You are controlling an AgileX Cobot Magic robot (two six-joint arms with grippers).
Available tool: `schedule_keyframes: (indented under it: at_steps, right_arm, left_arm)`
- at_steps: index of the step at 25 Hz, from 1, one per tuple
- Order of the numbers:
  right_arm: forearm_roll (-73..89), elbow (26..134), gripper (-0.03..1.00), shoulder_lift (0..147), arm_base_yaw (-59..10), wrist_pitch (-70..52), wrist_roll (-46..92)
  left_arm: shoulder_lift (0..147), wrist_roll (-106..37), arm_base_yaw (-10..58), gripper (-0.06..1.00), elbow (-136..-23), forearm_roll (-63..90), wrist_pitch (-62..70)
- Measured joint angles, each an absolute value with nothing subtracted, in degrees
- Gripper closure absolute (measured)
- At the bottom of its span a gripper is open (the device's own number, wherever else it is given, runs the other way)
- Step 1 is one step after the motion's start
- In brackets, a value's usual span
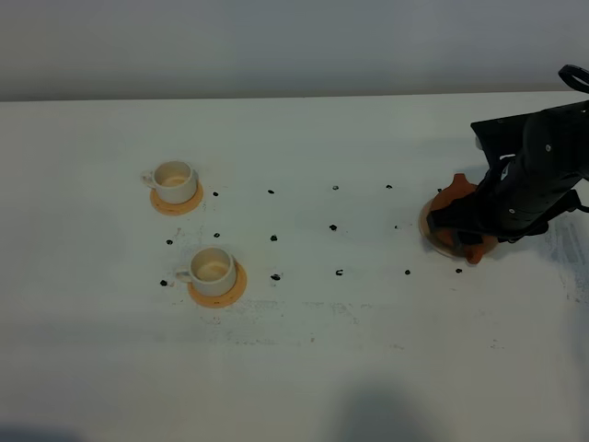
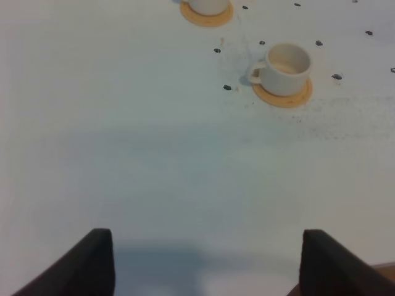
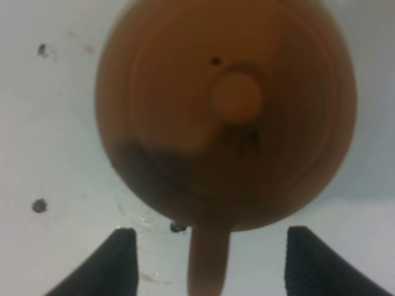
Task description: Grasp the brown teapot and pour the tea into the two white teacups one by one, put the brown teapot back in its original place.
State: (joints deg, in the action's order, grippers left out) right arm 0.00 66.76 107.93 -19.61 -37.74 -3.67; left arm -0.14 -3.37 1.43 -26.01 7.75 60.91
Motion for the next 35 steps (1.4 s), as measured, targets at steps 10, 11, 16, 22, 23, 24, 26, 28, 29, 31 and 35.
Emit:
schedule_keyframes:
  at_steps: [10, 11, 16, 22, 23, 24, 26, 28, 29, 31, 35]
  right_arm:
    - [0.00, 66.76, 0.46, 108.99, -19.61, -37.57, -3.67]
    - [0.00, 66.76, 0.46, 109.20, -19.61, -37.57, -3.67]
    - [0.00, 66.96, 0.46, 109.19, -19.61, -37.53, -3.67]
    - [0.00, 67.95, 0.46, 109.19, -19.61, -38.29, -3.67]
    - [0.00, 67.95, 0.46, 109.19, -19.61, -38.29, -3.67]
    - [0.00, 67.95, 0.46, 109.19, -19.61, -38.29, -3.67]
    - [0.00, 67.95, 0.46, 109.19, -19.61, -38.29, -3.67]
    - [0.00, 67.95, 0.47, 109.19, -19.61, -38.39, -3.67]
    - [0.00, 67.95, 0.48, 109.19, -19.61, -38.44, -3.61]
    - [0.00, 67.95, 0.54, 109.19, -19.61, -38.77, -3.49]
    - [-0.34, 67.95, 0.79, 109.19, -19.61, -39.37, -1.86]
  left_arm:
    - [-0.14, -3.37, 1.43, 0.35, -26.01, 7.75, 60.91]
    - [-0.14, -3.37, 1.43, 0.35, -26.01, 7.75, 60.91]
    - [-0.14, -3.37, 1.43, 0.35, -26.01, 7.75, 60.91]
    - [-0.14, -3.37, 1.43, 0.35, -26.01, 7.75, 60.91]
    - [-0.14, -3.37, 1.43, 0.35, -26.01, 7.75, 60.91]
    - [-0.14, -3.37, 1.43, 0.35, -26.01, 7.75, 60.91]
    - [-0.14, -3.37, 1.43, 0.35, -26.01, 7.75, 60.91]
    - [-0.14, -3.37, 1.43, 0.35, -26.01, 7.75, 60.91]
    - [-0.14, -3.37, 1.43, 0.35, -26.01, 7.75, 60.91]
    - [-0.14, -3.37, 1.43, 0.35, -26.01, 7.75, 60.91]
    - [-0.14, -3.37, 1.43, 0.35, -26.01, 7.75, 60.91]
